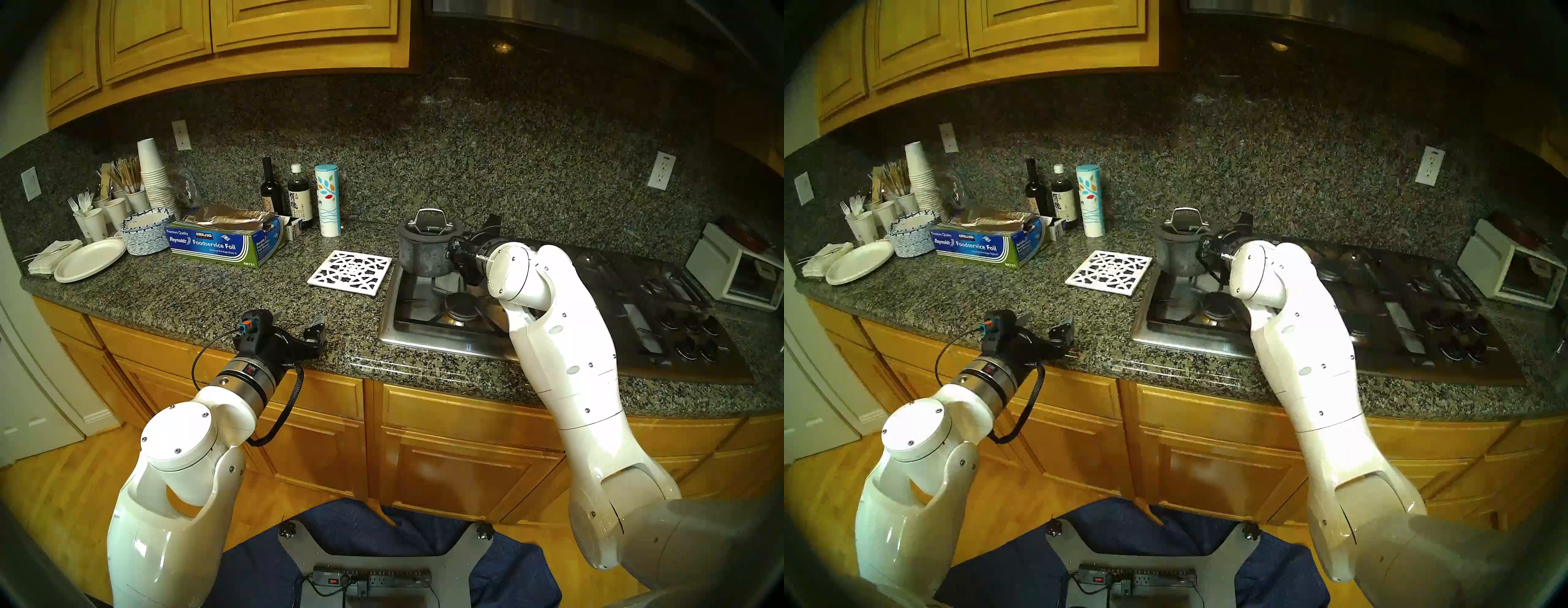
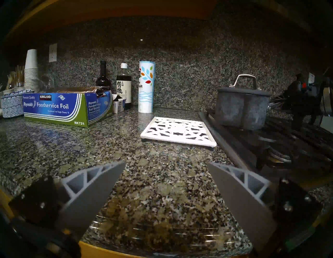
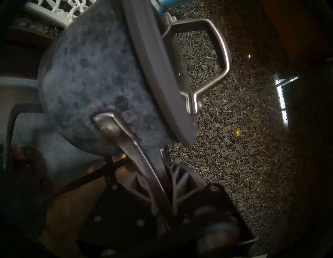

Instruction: Pick up the pot, put it on the stove, take off the pot lid

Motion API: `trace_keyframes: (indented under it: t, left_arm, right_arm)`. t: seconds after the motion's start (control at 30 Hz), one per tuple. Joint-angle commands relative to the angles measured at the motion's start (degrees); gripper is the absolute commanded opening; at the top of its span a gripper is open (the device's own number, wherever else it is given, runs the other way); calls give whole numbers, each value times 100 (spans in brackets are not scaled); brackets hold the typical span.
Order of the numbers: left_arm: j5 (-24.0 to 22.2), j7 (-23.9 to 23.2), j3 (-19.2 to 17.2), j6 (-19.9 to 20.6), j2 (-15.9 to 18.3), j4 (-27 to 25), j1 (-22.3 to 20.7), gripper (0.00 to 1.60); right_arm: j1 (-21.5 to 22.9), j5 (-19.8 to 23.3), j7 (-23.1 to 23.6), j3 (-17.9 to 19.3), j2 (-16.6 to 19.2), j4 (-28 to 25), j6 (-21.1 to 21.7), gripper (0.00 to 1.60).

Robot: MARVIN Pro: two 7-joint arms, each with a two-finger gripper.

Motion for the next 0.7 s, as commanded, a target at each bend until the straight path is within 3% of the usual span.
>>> trace_keyframes:
  t: [0.0, 0.67]
  left_arm:
    - [0, -5, -11, -53, -8, -153, -102, 160]
    - [5, -31, -17, -42, -10, -135, -109, 160]
  right_arm:
    - [308, -126, -288, 143, -23, -626, 111, 0]
    - [-224, -348, -228, 199, 21, -1116, 476, 0]
